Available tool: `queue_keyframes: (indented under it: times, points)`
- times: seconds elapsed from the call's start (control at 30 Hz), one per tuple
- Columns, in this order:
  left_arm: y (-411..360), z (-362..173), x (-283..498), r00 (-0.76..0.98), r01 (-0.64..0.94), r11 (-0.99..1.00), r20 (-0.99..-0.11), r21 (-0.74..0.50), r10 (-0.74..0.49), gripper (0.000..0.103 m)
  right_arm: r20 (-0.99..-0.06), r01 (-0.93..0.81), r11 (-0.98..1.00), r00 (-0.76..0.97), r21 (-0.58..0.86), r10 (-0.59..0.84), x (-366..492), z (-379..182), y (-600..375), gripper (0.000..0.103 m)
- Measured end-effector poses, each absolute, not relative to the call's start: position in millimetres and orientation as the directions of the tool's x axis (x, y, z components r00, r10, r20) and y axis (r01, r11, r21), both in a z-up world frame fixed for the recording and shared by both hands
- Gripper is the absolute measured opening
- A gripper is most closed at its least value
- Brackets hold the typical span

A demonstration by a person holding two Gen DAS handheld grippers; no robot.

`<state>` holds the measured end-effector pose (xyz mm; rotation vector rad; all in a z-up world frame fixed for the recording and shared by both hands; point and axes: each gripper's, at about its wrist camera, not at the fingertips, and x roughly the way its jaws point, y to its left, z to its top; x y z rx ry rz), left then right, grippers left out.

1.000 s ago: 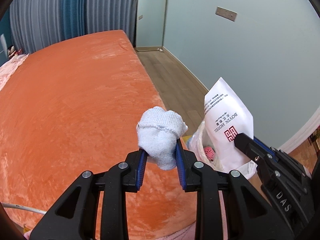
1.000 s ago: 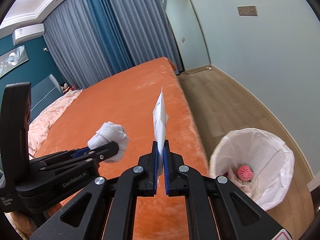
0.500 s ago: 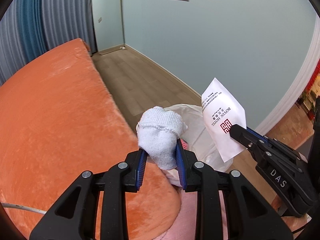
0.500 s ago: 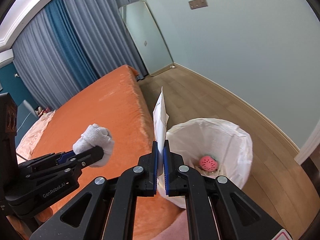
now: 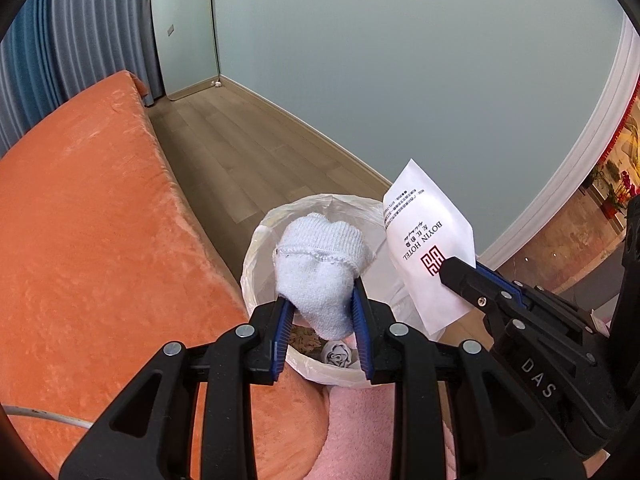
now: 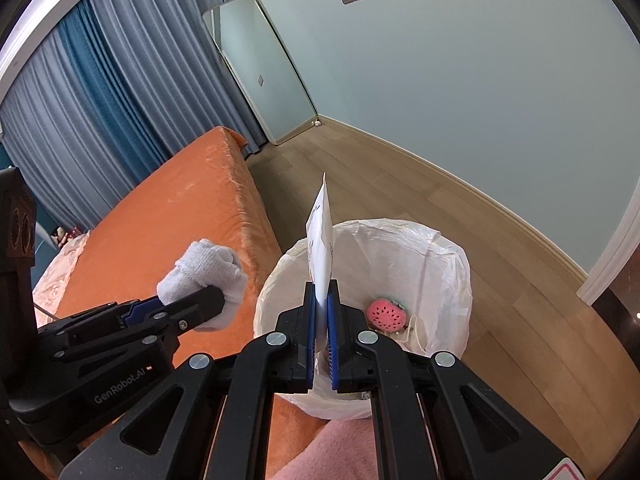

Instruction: Collect trash

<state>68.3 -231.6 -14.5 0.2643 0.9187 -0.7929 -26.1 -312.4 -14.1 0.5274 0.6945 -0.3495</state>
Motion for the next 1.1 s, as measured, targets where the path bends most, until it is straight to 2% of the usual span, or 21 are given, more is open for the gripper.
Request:
queue_keyframes:
  times: [0.17, 0.27, 0.37, 0.43, 0.5, 0.83, 0.93, 0.97, 1.0, 1.1]
  points:
    - [-236, -18, 68, 0.341, 0.709, 0.694, -0.799, -0.127, -0.495, 0.031, -0.692, 0.49, 0.809, 0.706, 0.324, -0.15, -22, -15, -313, 0.016]
    - [-236, -19, 71, 0.354, 0.701, 0.703, -0.799, -0.116, -0.485, 0.042, -0.692, 0.494, 0.805, 0.706, 0.327, -0.151, -21, -13, -312, 0.023]
    - [-234, -19, 73, 0.354, 0.692, 0.712, -0.802, -0.122, -0.482, 0.043, -0.693, 0.491, 0.809, 0.705, 0.322, -0.152, -21, -12, -311, 0.025]
    - [-230, -19, 75, 0.357, 0.681, 0.721, -0.803, -0.127, -0.478, 0.045, -0.694, 0.49, 0.81, 0.704, 0.321, -0.151, -22, -12, -310, 0.03]
    - [-225, -17, 75, 0.368, 0.67, 0.731, -0.797, -0.131, -0.479, 0.052, -0.694, 0.49, 0.812, 0.704, 0.319, -0.152, -23, -12, -308, 0.034]
    - [-189, -6, 72, 0.432, 0.621, 0.776, -0.779, -0.108, -0.454, 0.058, -0.718, 0.469, 0.842, 0.68, 0.268, -0.15, -19, -9, -294, 0.057]
    - [-181, -4, 71, 0.451, 0.607, 0.789, -0.777, -0.094, -0.439, 0.058, -0.73, 0.478, 0.847, 0.661, 0.231, -0.174, -19, -10, -287, 0.058]
    - [-177, -3, 71, 0.458, 0.6, 0.795, -0.775, -0.091, -0.435, 0.06, -0.733, 0.478, 0.848, 0.658, 0.228, -0.174, -18, -11, -285, 0.058]
    - [-174, -2, 70, 0.467, 0.59, 0.803, -0.774, -0.088, -0.428, 0.069, -0.737, 0.474, 0.85, 0.655, 0.23, -0.166, -18, -11, -282, 0.058]
    - [-163, -1, 66, 0.508, 0.568, 0.821, -0.758, -0.061, -0.408, 0.071, -0.746, 0.467, 0.858, 0.645, 0.213, -0.166, -18, -13, -276, 0.059]
